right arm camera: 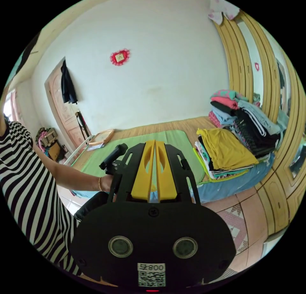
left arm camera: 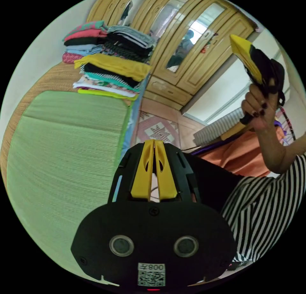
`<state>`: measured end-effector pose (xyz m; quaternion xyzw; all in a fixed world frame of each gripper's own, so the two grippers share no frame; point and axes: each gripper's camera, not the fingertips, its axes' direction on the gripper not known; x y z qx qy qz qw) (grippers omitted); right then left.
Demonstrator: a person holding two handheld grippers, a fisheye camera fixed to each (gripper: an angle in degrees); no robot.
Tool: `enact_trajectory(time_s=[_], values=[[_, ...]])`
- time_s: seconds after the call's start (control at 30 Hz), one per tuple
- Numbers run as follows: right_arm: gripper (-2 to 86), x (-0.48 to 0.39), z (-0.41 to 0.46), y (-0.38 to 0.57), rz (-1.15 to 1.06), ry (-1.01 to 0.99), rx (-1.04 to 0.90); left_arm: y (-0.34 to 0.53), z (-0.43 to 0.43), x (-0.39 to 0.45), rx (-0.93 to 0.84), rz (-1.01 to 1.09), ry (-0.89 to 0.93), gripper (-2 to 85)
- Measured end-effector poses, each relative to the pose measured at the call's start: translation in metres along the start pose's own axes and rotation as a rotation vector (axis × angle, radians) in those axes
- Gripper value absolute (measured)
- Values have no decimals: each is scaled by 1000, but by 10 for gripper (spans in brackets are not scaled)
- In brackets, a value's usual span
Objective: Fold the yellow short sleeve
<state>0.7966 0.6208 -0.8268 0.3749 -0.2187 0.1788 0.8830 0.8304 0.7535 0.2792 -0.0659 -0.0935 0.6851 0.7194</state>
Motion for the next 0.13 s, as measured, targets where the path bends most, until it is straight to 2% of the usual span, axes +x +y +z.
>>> enact_trajectory(time_s=[0.13], values=[[4, -22, -125, -31, -98, 78, 148, 5, 33, 60, 99, 67, 165, 6]])
